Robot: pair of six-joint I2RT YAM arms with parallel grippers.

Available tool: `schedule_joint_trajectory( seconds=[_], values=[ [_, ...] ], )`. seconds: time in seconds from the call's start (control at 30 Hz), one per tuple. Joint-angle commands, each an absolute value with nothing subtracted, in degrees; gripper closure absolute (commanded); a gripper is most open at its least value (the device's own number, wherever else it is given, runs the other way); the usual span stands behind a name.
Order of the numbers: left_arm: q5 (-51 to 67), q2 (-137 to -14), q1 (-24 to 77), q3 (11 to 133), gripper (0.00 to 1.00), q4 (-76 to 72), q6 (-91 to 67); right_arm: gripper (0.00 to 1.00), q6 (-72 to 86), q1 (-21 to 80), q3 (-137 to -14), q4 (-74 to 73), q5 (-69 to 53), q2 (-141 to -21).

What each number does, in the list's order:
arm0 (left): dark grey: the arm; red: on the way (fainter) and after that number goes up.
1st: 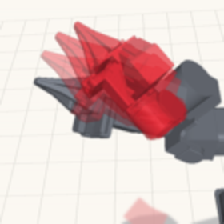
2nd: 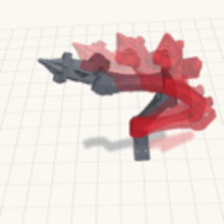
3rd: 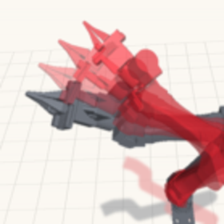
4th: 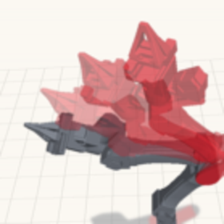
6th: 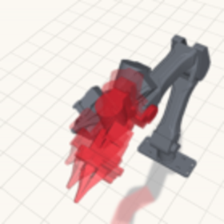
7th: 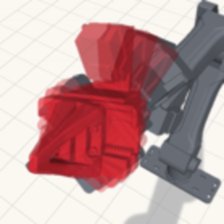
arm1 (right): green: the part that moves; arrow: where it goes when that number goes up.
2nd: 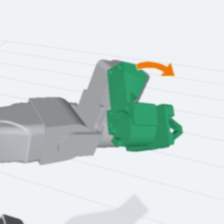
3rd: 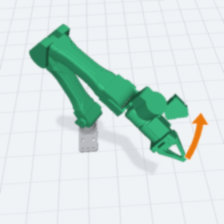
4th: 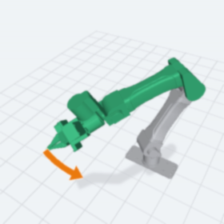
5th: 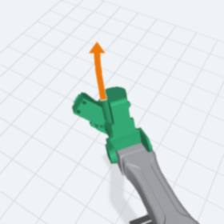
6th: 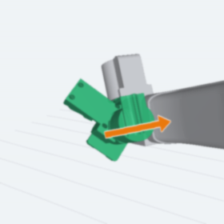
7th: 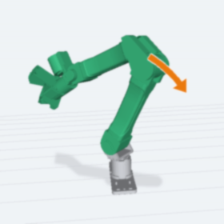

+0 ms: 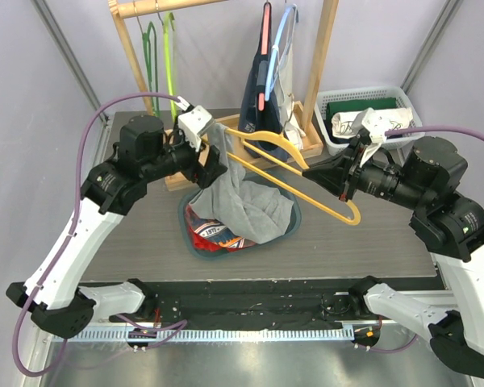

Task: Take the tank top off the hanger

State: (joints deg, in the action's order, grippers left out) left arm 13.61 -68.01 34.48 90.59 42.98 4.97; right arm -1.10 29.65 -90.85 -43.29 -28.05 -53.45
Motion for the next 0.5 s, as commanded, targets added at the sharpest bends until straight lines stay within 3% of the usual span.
schedule_joint_trajectory(
  seconds=[0.0,0.03,0.07,0.13,0.2,0.47],
  values=[
    [21.3,-69.5,34.6,91.9,0.43,39.7,2.4,0.99,-0.1,29.7,-91.1,-38.4,-28.1,-51.9],
    [21.4,-69.4,34.6,91.8,0.51,39.8,2.5,0.99,-0.1,29.7,-91.1,-38.7,-27.9,-51.8],
    [21.3,-69.2,34.6,91.6,0.7,39.9,2.7,0.99,-0.3,29.7,-91.2,-38.9,-27.3,-51.4],
    [20.7,-68.7,34.5,91.0,0.88,40.2,3.4,0.99,-0.5,29.7,-91.5,-39.4,-27.0,-51.2],
    [19.9,-68.0,34.1,91.2,0.99,40.4,3.9,0.99,-1.0,29.7,-91.7,-40.2,-26.4,-50.8],
    [17.8,-65.8,30.3,98.7,1.0,42.1,4.7,0.99,-2.2,29.7,-90.3,-42.6,-24.2,-50.3]
  ],
)
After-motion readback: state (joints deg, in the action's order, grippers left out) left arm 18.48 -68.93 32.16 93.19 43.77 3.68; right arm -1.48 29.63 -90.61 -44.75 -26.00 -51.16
